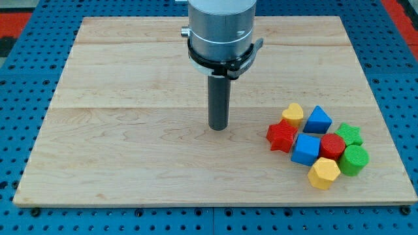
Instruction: Move your arm to the right of the green circle
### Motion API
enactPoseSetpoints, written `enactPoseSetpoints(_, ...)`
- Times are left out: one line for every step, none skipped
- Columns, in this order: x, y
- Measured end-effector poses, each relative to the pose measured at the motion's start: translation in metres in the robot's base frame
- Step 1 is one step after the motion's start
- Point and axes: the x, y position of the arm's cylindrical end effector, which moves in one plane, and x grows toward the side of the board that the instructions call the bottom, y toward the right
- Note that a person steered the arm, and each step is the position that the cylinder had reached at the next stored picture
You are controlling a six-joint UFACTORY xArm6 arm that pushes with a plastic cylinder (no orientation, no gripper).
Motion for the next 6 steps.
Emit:
enactPoseSetpoints(0.000,0.002)
enactPoseSetpoints(0.001,0.004)
enactPoseSetpoints(0.001,0.004)
enactPoseSetpoints(-0.001,-0.005)
enactPoseSetpoints(-0.048,-0.027)
enactPoseSetpoints(-0.103,0.030)
